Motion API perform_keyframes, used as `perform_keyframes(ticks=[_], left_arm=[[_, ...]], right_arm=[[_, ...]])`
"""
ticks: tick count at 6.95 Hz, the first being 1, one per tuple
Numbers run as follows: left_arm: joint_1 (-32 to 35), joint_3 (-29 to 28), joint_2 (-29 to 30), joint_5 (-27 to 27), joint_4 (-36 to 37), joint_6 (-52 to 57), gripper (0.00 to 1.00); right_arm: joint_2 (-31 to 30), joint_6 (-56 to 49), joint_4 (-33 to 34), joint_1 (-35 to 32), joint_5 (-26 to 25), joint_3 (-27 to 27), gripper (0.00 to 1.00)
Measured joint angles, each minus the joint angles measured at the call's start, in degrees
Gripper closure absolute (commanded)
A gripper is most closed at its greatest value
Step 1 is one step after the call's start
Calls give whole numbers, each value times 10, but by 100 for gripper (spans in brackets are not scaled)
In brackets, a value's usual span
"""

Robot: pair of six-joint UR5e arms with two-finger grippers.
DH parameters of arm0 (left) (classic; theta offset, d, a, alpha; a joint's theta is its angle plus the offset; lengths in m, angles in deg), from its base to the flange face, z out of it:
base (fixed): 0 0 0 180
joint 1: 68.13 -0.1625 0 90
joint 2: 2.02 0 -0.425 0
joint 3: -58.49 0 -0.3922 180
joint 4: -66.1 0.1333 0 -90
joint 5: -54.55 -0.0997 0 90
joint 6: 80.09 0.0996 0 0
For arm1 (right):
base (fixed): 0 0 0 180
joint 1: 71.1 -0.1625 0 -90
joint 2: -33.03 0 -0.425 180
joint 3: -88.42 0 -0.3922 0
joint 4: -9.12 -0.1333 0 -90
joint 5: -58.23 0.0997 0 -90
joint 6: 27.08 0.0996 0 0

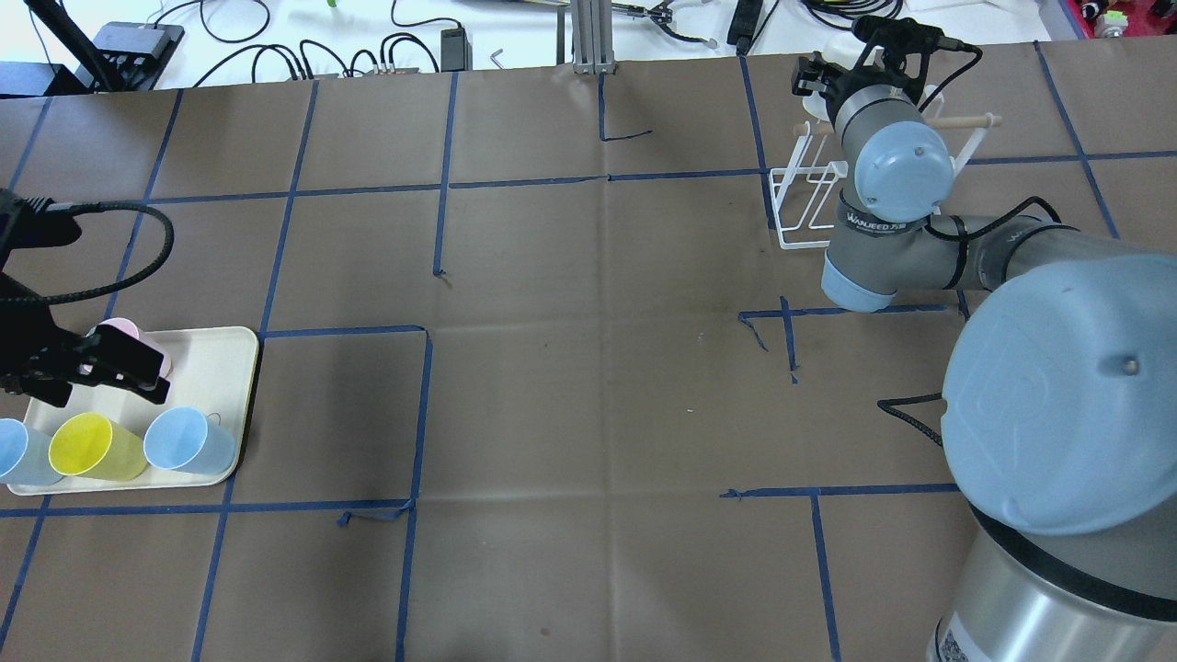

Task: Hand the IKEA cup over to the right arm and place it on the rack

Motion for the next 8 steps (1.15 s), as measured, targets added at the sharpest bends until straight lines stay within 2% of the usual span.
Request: perform_keyframes(ticks=[3, 6, 8], left_arm=[[-12, 25, 30, 5, 41, 7, 1], [-11, 97, 76, 8, 172, -24, 1], [-2, 128, 107, 9, 242, -29, 2]], right_arm=[[-14, 3, -3, -5, 1, 5, 0], [-75, 13, -17, -47, 5, 14, 0], [-118, 78, -26, -92, 5, 14, 0]])
